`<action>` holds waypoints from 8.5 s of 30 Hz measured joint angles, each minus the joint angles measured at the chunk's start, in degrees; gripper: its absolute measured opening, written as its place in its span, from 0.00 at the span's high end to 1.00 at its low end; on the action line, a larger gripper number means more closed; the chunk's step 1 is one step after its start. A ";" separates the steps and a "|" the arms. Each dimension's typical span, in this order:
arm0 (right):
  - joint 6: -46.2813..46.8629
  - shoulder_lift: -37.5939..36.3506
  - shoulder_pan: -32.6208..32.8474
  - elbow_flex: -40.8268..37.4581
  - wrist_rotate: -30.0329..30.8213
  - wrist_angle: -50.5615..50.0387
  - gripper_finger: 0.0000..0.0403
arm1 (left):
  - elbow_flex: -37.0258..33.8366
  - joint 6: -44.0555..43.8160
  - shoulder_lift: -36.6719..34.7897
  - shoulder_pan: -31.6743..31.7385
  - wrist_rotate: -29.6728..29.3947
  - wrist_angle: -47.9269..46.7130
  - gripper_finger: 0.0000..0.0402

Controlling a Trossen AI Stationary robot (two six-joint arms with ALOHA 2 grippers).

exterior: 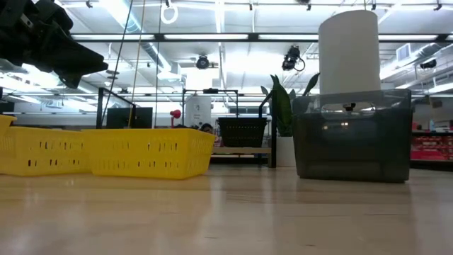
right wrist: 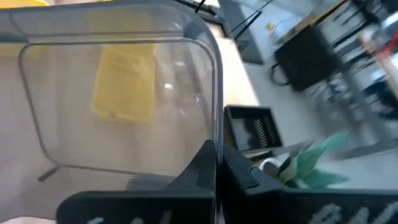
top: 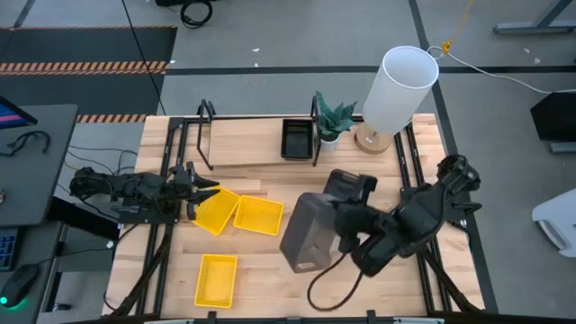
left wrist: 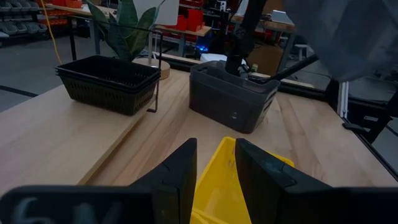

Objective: Stack baskets on shelf by color
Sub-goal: Stack the right transparent black bin on the left transparent black bin, then put the stacked transparent black bins on the shelf

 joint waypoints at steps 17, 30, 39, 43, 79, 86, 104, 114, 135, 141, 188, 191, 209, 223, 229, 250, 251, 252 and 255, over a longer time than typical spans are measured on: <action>4.67 -12.56 -12.77 -16.27 -13.84 -0.05 0.99 | 0.00 0.01 0.00 -0.02 0.00 -0.02 0.71; 2.41 -22.79 -20.54 -32.23 -20.19 -0.02 0.99 | 0.00 0.00 -0.01 0.00 0.00 -0.01 0.71; 0.32 -21.37 -22.80 -38.28 -24.87 0.17 0.99 | 0.00 0.01 -0.02 0.00 0.00 0.00 0.71; -1.24 -20.13 -23.14 -39.08 -25.84 0.26 0.97 | 0.00 -0.01 0.00 0.00 0.00 0.00 0.71; -15.33 -3.42 -26.95 -39.30 -26.03 3.95 0.79 | 0.00 0.00 -0.02 0.00 0.00 0.00 0.71; -13.83 -6.21 -25.19 -39.30 -26.36 2.36 0.78 | 0.00 -0.01 -0.02 -0.02 0.00 0.00 0.71; -14.45 -6.78 -25.60 -39.26 -26.08 -0.02 0.98 | 0.00 0.00 -0.01 0.00 0.00 0.00 0.71; -20.23 -8.42 -25.53 -34.16 -29.46 0.01 0.99 | 0.00 0.01 0.00 -0.01 0.00 0.11 0.71; -38.19 -11.02 -33.19 -32.87 -38.43 2.79 1.00 | 0.00 -0.01 0.00 0.00 0.00 -0.02 0.71; -38.87 -11.02 -33.17 -32.92 -39.58 4.53 1.00 | 0.00 0.00 0.00 0.00 0.00 0.00 0.71; -29.86 -10.87 -29.35 -42.64 -43.99 19.48 0.55 | 0.00 0.01 0.00 -0.01 0.00 0.02 0.71; -30.88 -10.91 -28.80 -41.86 -42.74 19.75 0.52 | 0.00 -0.01 0.00 0.00 0.00 0.01 0.71; -41.31 -10.93 -32.11 -54.01 -43.54 33.11 0.57 | 0.00 0.01 0.00 -0.01 0.00 -0.01 0.71; -42.00 -11.08 -33.93 -57.53 -46.84 37.09 0.96 | 0.00 0.01 0.00 0.00 0.00 -0.02 0.71; -40.32 -11.08 -33.93 -57.53 -46.84 37.09 0.94 | 0.00 0.00 0.00 0.00 0.00 0.00 0.71; -28.96 -10.91 -33.39 -43.64 -46.80 35.62 0.96 | 0.00 0.01 0.00 0.00 0.00 -0.01 0.71; -28.78 -10.91 -33.41 -42.66 -46.78 35.35 0.96 | 0.00 0.00 0.00 0.00 0.00 0.00 0.71; -28.68 -10.91 -33.41 -41.74 -46.73 34.90 0.96 | 0.00 -0.01 0.00 0.00 0.00 0.00 0.71; -28.70 -10.91 -33.39 -39.29 -46.03 34.01 0.96 | 0.00 0.01 0.00 -0.02 0.00 -0.02 0.71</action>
